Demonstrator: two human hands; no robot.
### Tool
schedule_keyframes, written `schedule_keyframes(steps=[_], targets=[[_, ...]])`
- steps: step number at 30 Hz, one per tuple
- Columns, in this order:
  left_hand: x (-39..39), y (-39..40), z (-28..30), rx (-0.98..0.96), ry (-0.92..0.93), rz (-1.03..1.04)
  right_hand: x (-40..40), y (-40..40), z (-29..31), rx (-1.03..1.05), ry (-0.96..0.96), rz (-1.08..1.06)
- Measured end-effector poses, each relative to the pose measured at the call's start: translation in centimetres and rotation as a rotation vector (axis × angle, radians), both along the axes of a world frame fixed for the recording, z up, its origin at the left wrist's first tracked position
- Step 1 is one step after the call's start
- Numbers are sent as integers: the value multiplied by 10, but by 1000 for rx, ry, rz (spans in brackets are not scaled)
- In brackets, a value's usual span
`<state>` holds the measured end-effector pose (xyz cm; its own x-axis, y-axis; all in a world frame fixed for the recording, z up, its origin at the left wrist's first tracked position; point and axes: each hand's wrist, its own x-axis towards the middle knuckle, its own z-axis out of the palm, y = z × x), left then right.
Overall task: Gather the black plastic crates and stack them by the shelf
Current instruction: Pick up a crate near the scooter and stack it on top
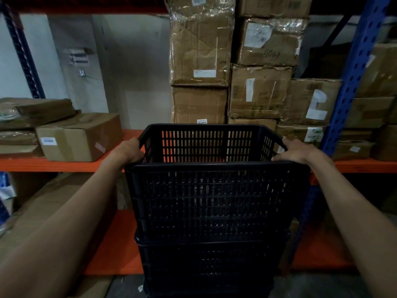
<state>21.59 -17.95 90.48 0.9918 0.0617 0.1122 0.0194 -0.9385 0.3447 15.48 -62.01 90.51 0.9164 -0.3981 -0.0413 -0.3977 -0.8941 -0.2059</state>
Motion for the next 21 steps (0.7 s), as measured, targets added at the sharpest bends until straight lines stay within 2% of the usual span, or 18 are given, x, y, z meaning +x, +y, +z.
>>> schedule_keyframes(steps=[7,10,12,14,15,18,21], targets=[[-10,9,-3,-152,-132,56,-10,4,-2,110,-134,34],[-26,9,-1,-202,-270,102,-16,7,-5,158,-315,30],[-37,7,2,-208,-335,123,-25,13,-6,102,-494,-18],[-44,8,7,-222,-326,99,-39,20,-6,7,-678,-113],[-45,8,8,-238,-278,50,-45,22,-7,-13,-707,-135],[-46,6,5,-163,-28,-140,-56,24,-19,14,-598,-64],[-41,3,-7,22,-29,-166,-60,27,-27,-29,-477,-43]])
